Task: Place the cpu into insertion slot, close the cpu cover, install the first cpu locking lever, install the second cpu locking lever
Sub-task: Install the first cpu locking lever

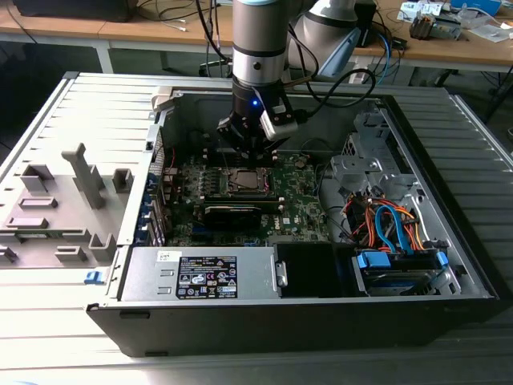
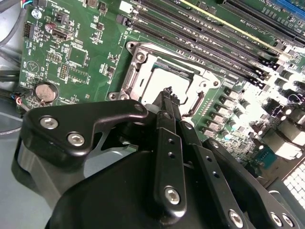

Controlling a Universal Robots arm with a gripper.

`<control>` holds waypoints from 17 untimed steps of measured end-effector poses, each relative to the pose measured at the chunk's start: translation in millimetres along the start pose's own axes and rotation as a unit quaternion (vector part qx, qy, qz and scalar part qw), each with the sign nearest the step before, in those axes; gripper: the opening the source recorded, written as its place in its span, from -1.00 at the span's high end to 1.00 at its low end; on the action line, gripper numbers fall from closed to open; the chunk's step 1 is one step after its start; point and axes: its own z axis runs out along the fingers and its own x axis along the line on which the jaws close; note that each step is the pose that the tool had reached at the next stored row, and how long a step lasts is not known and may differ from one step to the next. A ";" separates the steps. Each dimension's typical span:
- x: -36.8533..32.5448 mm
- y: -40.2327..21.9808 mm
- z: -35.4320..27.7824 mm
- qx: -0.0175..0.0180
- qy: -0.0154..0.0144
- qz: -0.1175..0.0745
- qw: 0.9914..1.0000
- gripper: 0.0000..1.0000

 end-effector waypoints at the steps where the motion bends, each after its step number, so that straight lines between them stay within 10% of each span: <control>1: 0.0 0.0 0.0 0.000 0.000 -0.001 1.000 0.77; 17: 0.0 0.0 0.0 0.000 0.000 -0.008 1.000 0.77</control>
